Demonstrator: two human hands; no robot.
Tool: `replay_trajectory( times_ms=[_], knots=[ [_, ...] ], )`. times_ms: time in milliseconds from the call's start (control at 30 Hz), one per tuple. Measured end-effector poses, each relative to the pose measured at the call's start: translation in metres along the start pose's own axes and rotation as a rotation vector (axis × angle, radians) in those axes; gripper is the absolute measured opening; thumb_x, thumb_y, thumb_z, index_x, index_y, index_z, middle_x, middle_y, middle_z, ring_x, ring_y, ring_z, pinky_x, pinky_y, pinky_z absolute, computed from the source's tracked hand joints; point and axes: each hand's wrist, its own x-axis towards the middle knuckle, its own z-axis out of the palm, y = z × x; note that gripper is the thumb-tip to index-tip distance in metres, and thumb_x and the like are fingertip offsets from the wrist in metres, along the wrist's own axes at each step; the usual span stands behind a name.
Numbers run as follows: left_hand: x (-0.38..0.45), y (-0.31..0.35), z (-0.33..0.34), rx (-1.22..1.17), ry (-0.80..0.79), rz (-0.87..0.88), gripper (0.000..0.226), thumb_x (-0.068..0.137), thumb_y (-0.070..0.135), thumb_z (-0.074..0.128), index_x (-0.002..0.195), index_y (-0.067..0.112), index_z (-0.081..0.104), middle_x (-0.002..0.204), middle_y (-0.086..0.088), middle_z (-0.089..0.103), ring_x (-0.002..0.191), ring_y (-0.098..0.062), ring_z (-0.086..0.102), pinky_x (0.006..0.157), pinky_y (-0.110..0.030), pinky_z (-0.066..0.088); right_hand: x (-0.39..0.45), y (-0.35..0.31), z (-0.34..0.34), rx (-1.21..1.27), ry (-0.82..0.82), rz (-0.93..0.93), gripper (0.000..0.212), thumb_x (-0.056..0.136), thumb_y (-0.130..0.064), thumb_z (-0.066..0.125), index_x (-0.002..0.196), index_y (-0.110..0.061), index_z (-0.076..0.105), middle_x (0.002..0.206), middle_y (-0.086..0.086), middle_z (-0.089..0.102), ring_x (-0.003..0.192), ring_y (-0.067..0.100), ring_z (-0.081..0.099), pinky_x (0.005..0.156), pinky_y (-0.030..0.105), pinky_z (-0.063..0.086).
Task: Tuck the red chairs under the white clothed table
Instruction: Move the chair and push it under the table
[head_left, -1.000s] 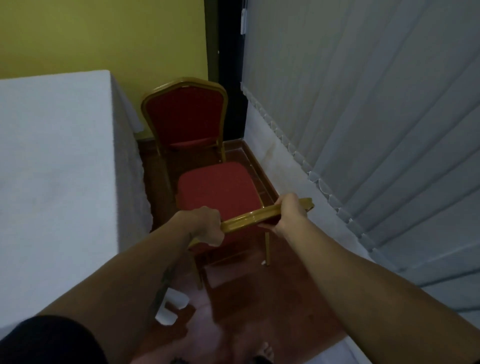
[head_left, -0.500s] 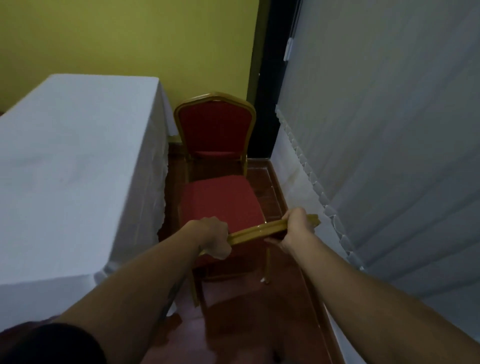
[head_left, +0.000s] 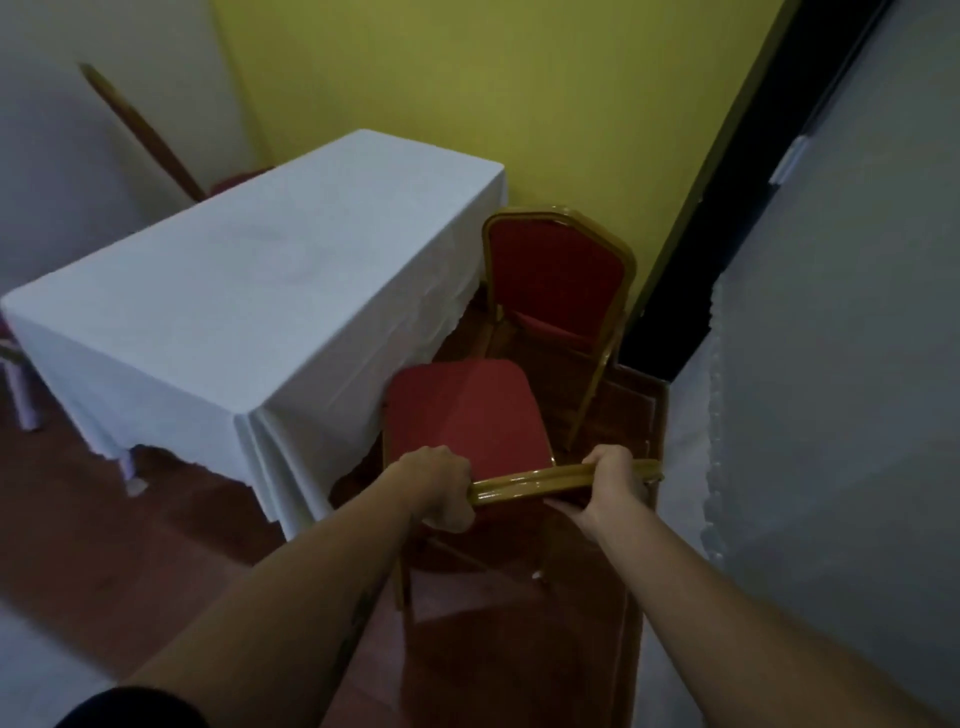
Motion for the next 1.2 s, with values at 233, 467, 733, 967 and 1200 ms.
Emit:
replay_trajectory(
  times_ms=[233,467,733,967,1200],
  knots=[
    [-0.001,0.029,0.007,-0.111,0.031,-0.042,0.042,0.072,0.039,0.07,0.107,0.016,0.075,0.096,-0.009,0.069,0.086,-0.029,0.068,0.075,-0.035,0.056,0.028,-0.03,-0.018,-0.176,-0.125,-0.016,0.056,0.071,-0.004,0.054,0.127,-0.007,0.054,0.119,0.021,0.056,0.098,0.043,0.064,0.067,0.06,0.059],
    [0.012,0.05,0.004,-0.234,0.011,-0.032,0.039,0.071,0.05,0.076,0.091,0.017,0.074,0.077,0.004,0.064,0.068,-0.015,0.062,0.057,-0.032,0.049,0.054,-0.071,-0.017,-0.372,-0.214,-0.039,0.016,0.084,-0.003,0.052,0.099,-0.008,0.05,0.108,0.019,0.055,0.089,0.039,0.062,0.053,0.053,0.057],
    [0.028,0.05,-0.003,-0.286,0.006,-0.073,0.036,0.076,0.048,0.078,0.066,0.023,0.053,0.073,0.003,0.057,0.061,-0.013,0.054,0.047,-0.028,0.038,0.082,-0.082,0.011,-0.441,-0.161,-0.063,0.052,0.076,-0.005,0.057,0.128,-0.003,0.055,0.103,0.019,0.062,0.087,0.04,0.066,0.071,0.059,0.06],
    [0.038,0.036,-0.016,-0.374,-0.043,-0.108,0.039,0.076,0.055,0.077,0.075,0.021,0.059,0.081,0.0,0.064,0.072,-0.019,0.065,0.062,-0.033,0.058,0.092,-0.091,0.039,-0.486,-0.178,-0.119,0.043,0.082,-0.005,0.057,0.125,-0.004,0.055,0.099,0.015,0.059,0.087,0.035,0.064,0.06,0.046,0.054],
    [0.049,0.037,-0.03,-0.351,-0.118,-0.063,0.039,0.079,0.05,0.077,0.083,0.017,0.058,0.085,-0.002,0.063,0.074,-0.021,0.068,0.08,-0.043,0.064,0.075,-0.075,0.034,-0.301,-0.199,-0.179,0.062,0.082,-0.014,0.069,0.138,-0.008,0.042,0.112,0.017,0.064,0.088,0.031,0.068,0.06,0.041,0.057]
  ],
)
